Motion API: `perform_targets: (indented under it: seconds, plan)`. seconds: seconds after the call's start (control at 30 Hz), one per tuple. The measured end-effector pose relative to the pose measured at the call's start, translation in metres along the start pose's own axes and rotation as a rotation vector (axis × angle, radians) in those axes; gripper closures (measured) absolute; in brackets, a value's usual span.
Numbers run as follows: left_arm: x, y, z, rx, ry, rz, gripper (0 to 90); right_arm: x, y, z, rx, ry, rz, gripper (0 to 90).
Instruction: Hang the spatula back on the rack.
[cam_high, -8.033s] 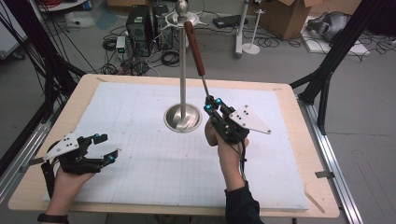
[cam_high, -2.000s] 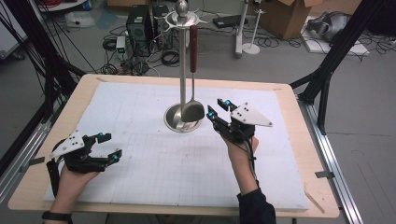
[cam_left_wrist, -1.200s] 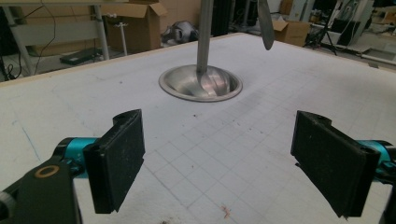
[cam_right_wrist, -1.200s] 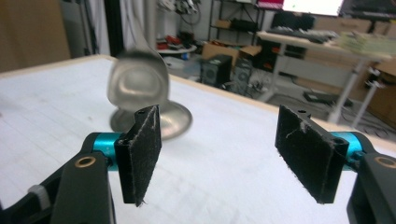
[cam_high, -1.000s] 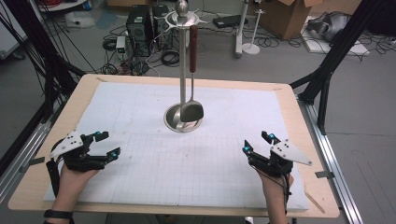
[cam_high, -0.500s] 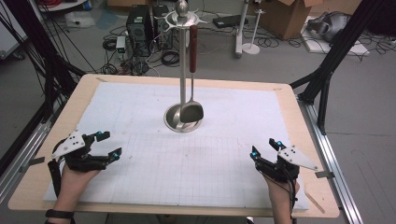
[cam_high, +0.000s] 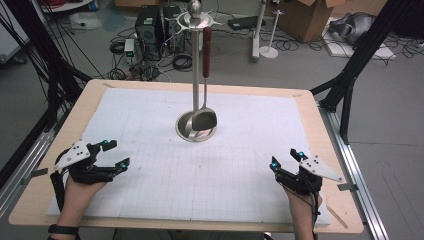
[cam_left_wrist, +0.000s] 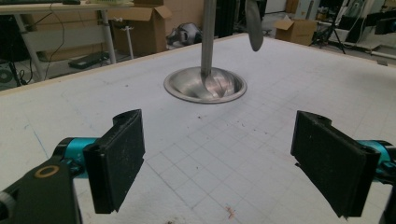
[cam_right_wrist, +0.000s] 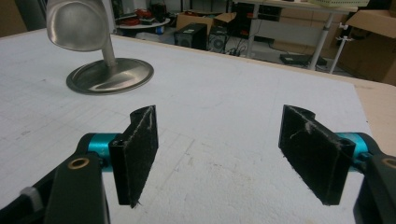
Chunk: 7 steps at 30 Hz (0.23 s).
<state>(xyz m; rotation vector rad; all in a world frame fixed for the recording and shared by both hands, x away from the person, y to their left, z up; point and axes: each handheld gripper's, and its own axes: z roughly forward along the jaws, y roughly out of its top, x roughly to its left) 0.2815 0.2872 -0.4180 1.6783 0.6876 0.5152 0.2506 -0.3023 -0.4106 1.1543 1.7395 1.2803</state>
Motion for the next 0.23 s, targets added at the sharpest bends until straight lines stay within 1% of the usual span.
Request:
perform_targets:
  seconds: [0.17, 0.23]
  plan:
    - [-0.0004, 0.0003, -0.0003, -0.001, 0.0, 0.001, 18.0, -0.0013, 0.0001, 0.0008, -0.004, 0.004, -0.002, 26.0]
    - [-0.0004, 0.0007, -0.0002, -0.001, -0.001, 0.003, 18.0, -0.0021, -0.0002, 0.0014, 0.001, 0.008, 0.007, 24.4]
